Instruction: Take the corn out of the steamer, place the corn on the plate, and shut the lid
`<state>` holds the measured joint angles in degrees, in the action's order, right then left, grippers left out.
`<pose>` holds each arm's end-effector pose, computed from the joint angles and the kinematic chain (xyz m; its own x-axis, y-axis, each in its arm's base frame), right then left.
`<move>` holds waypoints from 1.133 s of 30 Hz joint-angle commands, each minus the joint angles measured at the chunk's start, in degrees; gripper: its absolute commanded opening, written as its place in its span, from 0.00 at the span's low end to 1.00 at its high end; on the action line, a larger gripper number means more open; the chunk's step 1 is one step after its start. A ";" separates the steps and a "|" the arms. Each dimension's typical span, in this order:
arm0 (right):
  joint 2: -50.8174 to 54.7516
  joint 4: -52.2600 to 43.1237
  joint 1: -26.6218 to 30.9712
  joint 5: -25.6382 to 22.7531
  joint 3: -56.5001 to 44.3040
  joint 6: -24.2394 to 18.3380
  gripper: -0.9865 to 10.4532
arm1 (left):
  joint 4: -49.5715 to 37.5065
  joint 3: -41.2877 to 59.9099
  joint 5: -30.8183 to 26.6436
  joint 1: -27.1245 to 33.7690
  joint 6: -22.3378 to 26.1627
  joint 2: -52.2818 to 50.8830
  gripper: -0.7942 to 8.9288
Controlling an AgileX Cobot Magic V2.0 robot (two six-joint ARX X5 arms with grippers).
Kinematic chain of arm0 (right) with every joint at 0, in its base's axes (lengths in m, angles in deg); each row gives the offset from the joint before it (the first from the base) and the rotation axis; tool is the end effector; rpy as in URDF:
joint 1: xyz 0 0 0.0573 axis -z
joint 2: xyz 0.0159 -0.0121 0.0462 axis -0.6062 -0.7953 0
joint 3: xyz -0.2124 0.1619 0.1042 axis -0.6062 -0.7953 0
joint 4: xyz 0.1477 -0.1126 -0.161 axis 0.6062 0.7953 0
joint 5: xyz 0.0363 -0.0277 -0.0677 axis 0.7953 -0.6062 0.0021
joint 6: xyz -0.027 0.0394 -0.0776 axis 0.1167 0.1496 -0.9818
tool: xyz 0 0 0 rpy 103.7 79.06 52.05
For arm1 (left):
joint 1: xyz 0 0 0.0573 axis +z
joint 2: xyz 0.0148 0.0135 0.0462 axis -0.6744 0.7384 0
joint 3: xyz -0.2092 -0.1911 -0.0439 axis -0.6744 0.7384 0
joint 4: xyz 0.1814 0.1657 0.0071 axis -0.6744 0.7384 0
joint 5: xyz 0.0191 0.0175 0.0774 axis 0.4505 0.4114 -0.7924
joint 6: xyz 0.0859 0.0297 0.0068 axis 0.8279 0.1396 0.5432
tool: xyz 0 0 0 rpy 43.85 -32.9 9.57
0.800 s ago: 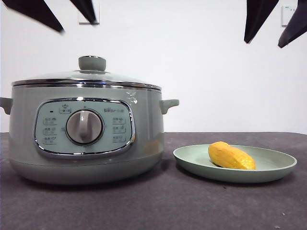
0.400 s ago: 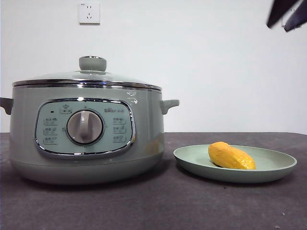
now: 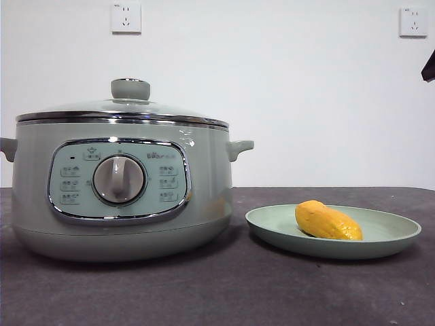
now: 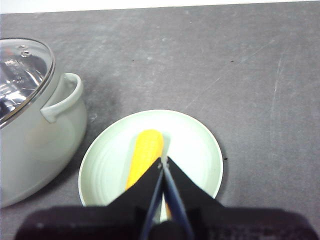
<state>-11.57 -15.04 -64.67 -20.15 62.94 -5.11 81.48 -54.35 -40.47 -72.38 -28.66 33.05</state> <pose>0.1431 0.0598 0.2457 0.8778 0.2739 -0.3931 -0.2622 0.9613 0.0843 0.1117 -0.0433 0.2616 0.8938 -0.2482 -0.3736 0.2761 0.9609 0.0222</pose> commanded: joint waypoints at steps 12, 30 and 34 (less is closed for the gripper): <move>-0.11 0.07 -0.02 -0.17 -0.28 0.55 0.09 | 1.22 0.37 -0.09 -0.17 -0.37 -0.02 0.08; -0.09 0.22 -0.02 -0.15 -0.26 0.55 0.09 | -18.08 19.74 4.79 19.67 7.34 -19.91 0.08; -0.11 0.22 -0.02 -0.17 -0.26 0.55 0.09 | -21.42 26.10 7.37 22.21 6.54 -20.11 0.08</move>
<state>-11.72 -14.67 -64.67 -20.15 62.96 -5.08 61.26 -29.60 -33.82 -50.74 -21.77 13.27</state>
